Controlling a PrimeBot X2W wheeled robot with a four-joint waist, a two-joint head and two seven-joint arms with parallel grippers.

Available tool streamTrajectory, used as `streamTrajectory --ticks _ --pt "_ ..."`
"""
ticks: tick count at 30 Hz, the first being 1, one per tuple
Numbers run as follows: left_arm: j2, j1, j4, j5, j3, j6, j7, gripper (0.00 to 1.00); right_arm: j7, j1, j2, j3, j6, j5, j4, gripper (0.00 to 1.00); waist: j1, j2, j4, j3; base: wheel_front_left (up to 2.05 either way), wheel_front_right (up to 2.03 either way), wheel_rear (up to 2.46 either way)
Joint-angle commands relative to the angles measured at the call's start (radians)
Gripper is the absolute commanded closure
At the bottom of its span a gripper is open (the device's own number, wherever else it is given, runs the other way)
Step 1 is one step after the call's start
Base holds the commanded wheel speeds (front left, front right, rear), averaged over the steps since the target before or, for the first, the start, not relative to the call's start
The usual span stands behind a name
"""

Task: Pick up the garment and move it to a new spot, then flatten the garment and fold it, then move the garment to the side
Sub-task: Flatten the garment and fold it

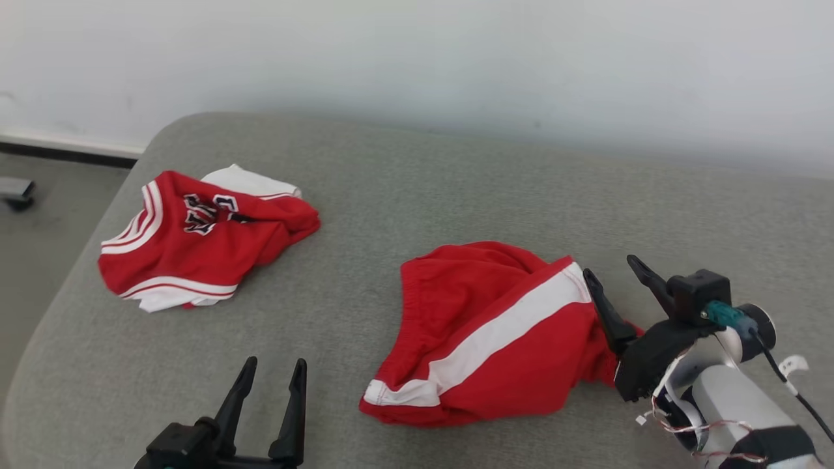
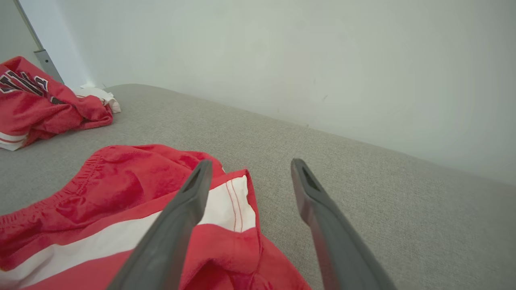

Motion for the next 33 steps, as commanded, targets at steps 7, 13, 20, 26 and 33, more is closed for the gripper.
streamTrajectory --ticks 7,13,20,26,33 --pt "-0.01 -0.022 0.008 -0.019 -0.009 0.002 0.0 0.0 0.049 -0.097 -0.054 0.119 -0.002 0.086 0.14 0.0 -0.0001 0.0 0.092 0.046 0.0 0.0 0.0" --pt "-0.012 -0.021 0.006 -0.02 -0.006 0.002 0.0 0.0 0.08 -0.14 -0.069 0.212 -0.002 0.171 0.198 1.0 -0.0001 0.0 0.111 0.059 0.0 0.0 0.0" --pt "-0.013 -0.016 0.007 -0.014 0.017 0.002 0.0 0.0 -0.017 -0.209 -0.09 0.252 -0.002 0.211 0.223 1.0 -0.0001 0.0 0.077 0.047 0.0 0.0 0.0" --pt "-0.013 -0.014 0.001 -0.007 0.022 0.002 0.0 0.0 -0.094 -0.294 -0.108 0.24 -0.002 0.204 0.228 1.0 -0.0001 0.0 0.022 0.029 0.0 0.0 0.0" --pt "-0.013 0.007 0.001 -0.002 0.027 0.002 0.0 0.0 -0.11 -0.283 -0.115 0.201 -0.002 0.196 0.162 1.0 -0.0001 0.0 -0.039 0.01 0.0 0.0 0.0"
